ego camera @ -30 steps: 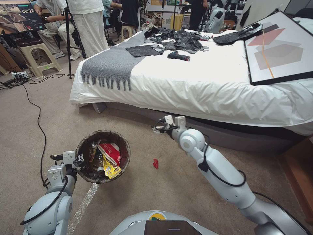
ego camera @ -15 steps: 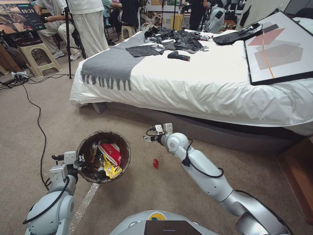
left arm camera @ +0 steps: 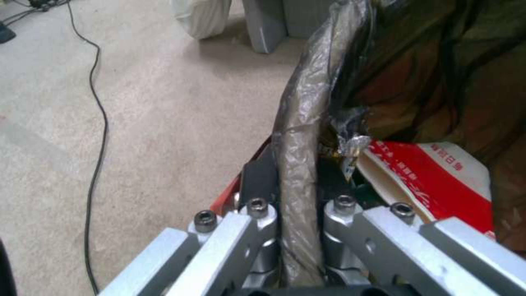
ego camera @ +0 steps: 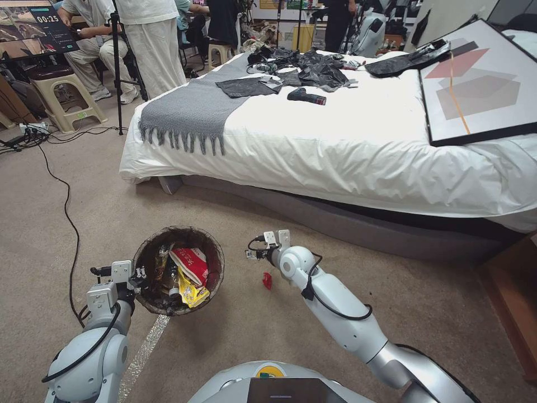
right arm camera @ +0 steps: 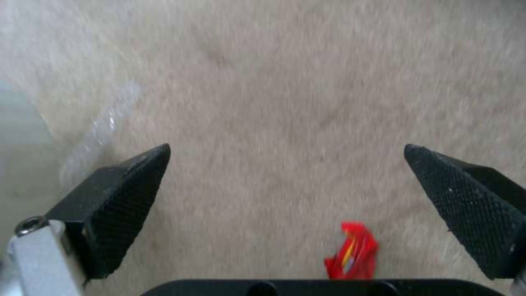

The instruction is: Pick up the trash bin, then pick up the garbage from the floor and place it into the trash bin.

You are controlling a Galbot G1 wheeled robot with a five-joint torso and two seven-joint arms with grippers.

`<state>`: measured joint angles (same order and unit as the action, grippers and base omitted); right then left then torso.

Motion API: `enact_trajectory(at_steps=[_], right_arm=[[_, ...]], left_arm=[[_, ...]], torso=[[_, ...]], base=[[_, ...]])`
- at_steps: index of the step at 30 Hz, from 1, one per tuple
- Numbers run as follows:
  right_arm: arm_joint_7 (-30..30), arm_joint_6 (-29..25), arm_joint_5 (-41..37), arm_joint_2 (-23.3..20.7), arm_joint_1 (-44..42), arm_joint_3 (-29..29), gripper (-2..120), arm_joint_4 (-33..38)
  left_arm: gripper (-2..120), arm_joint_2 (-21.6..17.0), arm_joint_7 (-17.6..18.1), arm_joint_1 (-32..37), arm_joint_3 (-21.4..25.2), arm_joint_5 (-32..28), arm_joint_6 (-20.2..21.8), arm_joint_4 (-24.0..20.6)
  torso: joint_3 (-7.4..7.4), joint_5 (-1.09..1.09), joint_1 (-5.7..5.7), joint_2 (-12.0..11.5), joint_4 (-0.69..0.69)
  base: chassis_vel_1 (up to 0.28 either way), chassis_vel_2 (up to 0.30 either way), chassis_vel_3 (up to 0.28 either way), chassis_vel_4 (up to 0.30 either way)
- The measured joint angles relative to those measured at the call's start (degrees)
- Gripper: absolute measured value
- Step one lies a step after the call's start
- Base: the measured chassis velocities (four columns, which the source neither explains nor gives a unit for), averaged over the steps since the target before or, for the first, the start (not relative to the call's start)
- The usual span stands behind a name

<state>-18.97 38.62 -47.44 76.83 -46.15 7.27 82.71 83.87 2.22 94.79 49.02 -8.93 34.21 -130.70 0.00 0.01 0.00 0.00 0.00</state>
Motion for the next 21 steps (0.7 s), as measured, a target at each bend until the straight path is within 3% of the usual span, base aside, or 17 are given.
enact_trajectory(at_steps=[21], right_arm=[[1.93, -3.06, 7.69, 0.58, -4.44, -0.96, 100, -4.08]], left_arm=[[4, -0.27, -0.59, 0.3, -0.22, 0.15, -0.66, 0.67]], torso=[[0.0, -0.01, 0.0, 0.0, 0.0]], base=[[0.0, 0.0, 0.0, 0.0]])
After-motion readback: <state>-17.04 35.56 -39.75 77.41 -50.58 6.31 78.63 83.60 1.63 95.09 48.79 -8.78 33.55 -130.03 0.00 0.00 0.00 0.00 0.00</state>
